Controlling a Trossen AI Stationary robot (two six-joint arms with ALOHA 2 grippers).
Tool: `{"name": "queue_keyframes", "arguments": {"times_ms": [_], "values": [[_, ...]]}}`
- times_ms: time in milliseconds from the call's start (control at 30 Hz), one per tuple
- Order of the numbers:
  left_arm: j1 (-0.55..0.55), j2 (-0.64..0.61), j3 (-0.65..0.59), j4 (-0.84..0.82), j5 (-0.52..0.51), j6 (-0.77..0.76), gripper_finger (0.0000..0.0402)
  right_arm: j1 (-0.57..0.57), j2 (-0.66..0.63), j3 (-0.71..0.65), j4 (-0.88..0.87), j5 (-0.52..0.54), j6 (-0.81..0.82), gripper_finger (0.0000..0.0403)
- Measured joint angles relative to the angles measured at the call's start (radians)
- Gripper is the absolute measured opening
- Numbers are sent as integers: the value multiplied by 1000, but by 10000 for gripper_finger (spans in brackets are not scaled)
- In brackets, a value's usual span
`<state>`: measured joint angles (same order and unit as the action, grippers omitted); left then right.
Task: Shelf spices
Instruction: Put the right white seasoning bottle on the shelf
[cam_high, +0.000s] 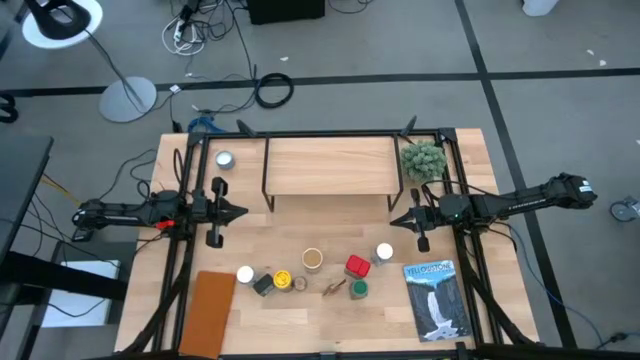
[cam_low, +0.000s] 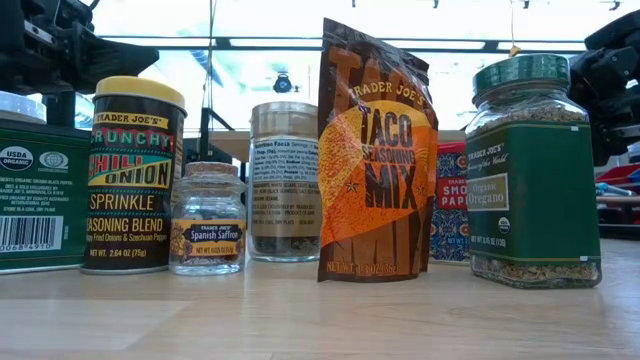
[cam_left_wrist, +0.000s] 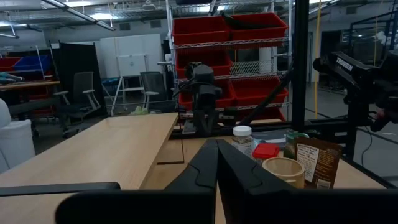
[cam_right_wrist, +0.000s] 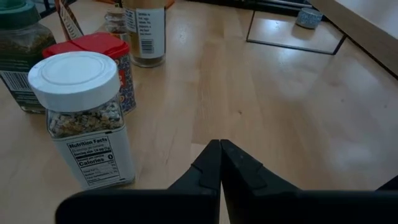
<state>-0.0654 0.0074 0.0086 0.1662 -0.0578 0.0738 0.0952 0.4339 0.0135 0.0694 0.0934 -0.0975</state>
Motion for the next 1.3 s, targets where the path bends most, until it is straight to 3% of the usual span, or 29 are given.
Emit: {"name": "queue_keyframes", "arguments": {"times_ms": [300,1167,1300], "values": [[0,0,0,0,0,0,12,3,0,0,7,-39,317,9],[0,0,0,0,0,0,12,3,-11,0,54,-14,413,4],[0,0,0,0,0,0,12,3,-27,73,-9,8,407,2]]}}
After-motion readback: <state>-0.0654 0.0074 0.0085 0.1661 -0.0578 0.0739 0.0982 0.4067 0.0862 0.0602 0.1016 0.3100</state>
